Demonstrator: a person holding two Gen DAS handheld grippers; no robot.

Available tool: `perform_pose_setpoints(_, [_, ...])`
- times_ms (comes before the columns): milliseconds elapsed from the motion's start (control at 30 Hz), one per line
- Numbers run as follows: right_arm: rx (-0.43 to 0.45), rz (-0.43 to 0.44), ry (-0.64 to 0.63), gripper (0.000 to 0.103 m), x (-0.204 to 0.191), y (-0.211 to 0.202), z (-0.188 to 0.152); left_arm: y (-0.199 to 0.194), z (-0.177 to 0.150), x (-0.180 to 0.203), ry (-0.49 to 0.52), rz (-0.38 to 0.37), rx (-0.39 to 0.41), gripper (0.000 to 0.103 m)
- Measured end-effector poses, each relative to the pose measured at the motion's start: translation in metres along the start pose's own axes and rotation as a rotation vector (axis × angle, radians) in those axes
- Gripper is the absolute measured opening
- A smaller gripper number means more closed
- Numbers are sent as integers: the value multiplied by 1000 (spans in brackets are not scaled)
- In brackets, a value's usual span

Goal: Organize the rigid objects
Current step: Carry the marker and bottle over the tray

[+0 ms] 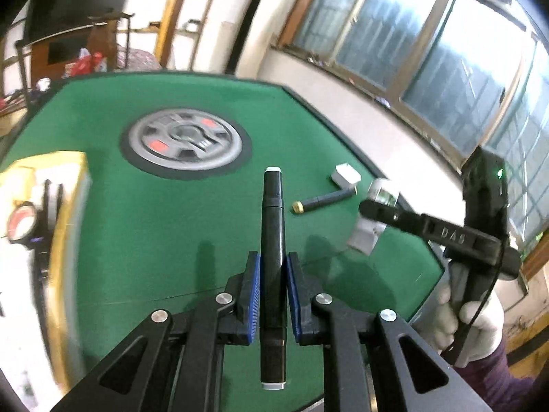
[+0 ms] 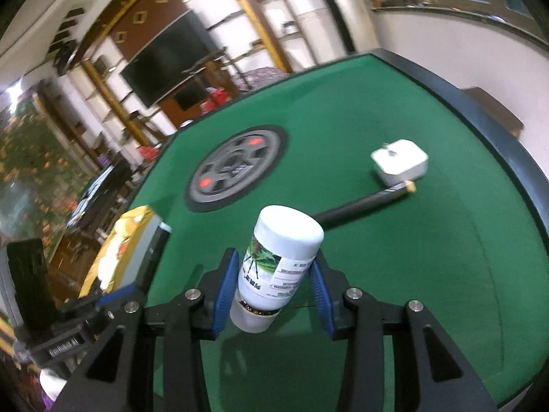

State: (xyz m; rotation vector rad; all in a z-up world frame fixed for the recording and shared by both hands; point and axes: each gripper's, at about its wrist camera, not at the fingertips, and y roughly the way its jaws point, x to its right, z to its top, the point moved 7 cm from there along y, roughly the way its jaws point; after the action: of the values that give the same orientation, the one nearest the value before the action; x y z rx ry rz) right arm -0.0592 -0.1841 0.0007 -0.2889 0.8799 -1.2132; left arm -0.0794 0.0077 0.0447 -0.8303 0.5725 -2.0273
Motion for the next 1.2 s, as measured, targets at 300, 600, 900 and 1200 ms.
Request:
perform_pose_setpoints(300, [-69, 193, -139, 38, -101, 4, -11, -89, -11, -89, -134, 194, 111, 14])
perform_pose_setpoints(600, [-222, 323, -285, 34, -210, 40, -50, -128, -60, -186, -314, 373, 123, 14])
perform_pose_setpoints(900, [-402, 442, -338, 34, -287, 70, -90, -119, -83, -225, -363, 436, 53, 15])
perform_pose_setpoints(1200, [-528, 357, -464, 34, -321, 104, -131, -124, -86, -237, -398, 410, 97, 34])
